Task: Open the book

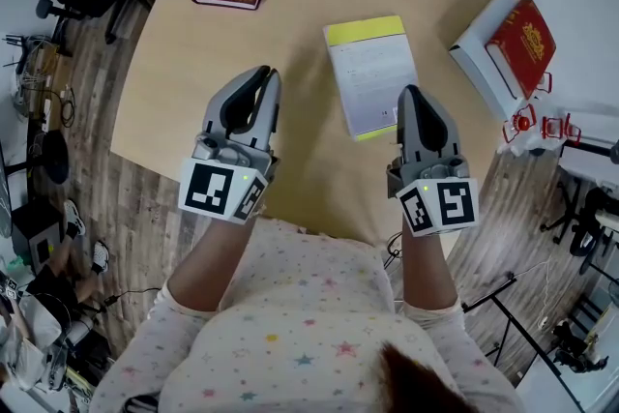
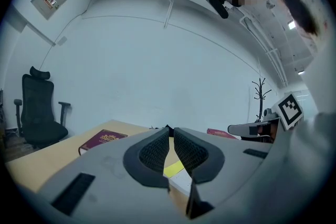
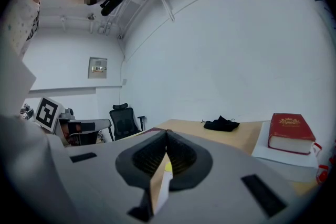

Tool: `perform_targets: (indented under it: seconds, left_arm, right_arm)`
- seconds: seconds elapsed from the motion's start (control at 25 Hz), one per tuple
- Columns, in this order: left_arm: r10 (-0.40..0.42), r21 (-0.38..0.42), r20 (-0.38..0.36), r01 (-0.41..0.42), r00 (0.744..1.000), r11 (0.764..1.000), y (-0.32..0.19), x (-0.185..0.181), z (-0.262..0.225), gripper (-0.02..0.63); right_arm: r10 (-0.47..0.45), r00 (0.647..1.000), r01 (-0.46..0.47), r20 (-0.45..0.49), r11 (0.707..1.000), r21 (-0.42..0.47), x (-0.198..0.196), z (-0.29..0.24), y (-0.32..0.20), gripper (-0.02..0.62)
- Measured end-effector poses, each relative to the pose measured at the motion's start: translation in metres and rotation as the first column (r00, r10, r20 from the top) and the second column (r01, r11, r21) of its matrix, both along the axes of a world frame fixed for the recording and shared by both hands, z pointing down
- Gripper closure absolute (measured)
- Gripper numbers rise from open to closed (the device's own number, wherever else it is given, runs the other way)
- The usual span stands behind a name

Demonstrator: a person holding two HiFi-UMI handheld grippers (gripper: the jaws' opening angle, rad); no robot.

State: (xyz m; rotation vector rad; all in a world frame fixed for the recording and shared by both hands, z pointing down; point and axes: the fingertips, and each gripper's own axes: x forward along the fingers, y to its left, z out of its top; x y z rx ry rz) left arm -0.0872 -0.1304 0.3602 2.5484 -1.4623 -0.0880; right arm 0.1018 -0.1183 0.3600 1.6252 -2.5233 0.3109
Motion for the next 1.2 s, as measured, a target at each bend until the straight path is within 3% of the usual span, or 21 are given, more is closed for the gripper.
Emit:
perform_targets:
  seconds: [0.72,1.2]
  left_arm:
    - [-0.016,-0.053,-0.004,0.015,1.0,0.998,0.003,-0.008,0.04,0.584]
    - [-0.022,-0.101,0.024,0.025,0.999,0.995,0.008,-0.006,0.068,0.584]
  right_arm:
    - [-0.045,0.998,0.041,-0.04,0.995,-0.087,-0.02,0.048,-0.01,0.594]
    - [-0.075,0.995,0.061,-0.07,0.979,-0.193,-0.029,0.11,-0.009,0.594]
